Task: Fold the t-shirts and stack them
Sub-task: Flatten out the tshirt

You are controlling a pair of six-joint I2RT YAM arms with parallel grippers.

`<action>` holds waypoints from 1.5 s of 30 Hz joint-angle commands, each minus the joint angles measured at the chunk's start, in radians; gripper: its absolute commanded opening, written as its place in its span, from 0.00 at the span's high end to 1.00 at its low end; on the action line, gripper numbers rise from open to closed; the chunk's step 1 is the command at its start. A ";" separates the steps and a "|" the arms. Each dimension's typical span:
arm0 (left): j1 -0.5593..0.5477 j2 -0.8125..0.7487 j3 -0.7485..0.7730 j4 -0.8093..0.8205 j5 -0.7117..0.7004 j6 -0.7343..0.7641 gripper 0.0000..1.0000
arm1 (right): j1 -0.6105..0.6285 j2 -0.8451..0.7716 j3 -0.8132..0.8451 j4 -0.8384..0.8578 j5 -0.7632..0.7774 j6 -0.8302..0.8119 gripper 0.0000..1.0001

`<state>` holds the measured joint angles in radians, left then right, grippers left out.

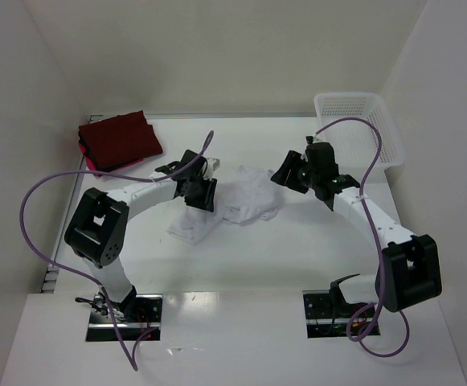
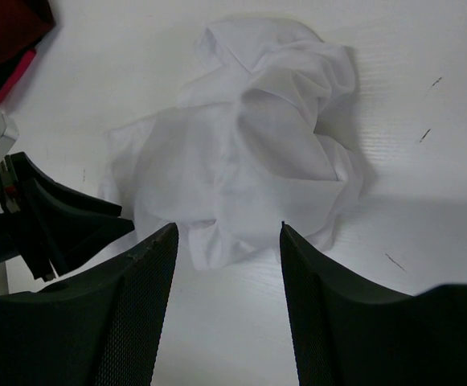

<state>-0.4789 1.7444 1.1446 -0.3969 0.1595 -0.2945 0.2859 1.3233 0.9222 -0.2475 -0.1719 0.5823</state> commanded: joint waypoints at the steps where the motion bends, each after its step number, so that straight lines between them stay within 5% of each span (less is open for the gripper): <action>1: 0.005 0.043 0.029 -0.002 0.022 -0.009 0.64 | 0.009 -0.045 0.015 0.028 0.015 -0.013 0.40; 8: 0.028 0.075 0.052 -0.040 0.032 -0.014 0.63 | 0.009 -0.055 0.015 0.017 0.026 -0.013 0.40; 9: 0.033 0.070 0.052 -0.040 0.032 -0.018 0.70 | 0.009 -0.055 0.015 0.017 0.026 -0.013 0.40; 11: 0.033 0.067 0.056 -0.040 0.032 -0.023 1.00 | 0.009 -0.055 0.015 0.017 0.026 -0.013 0.40; 16: 0.037 0.002 0.166 -0.093 0.018 -0.022 1.00 | 0.009 -0.068 0.051 0.017 0.021 -0.013 0.40; 29: 0.085 -0.252 0.842 -0.289 -0.109 0.097 1.00 | 0.098 -0.095 0.220 0.030 -0.113 -0.013 0.33; 36: 0.085 -0.335 0.893 -0.290 -0.129 0.064 1.00 | 0.188 -0.105 0.294 0.089 -0.156 0.012 0.13; 45: 0.085 -0.332 0.903 -0.272 -0.049 0.035 1.00 | 0.297 -0.123 0.303 0.223 -0.154 0.047 0.07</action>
<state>-0.3939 1.4154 2.0361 -0.7053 0.0576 -0.2386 0.5101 1.2245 1.1730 -0.1259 -0.3280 0.6247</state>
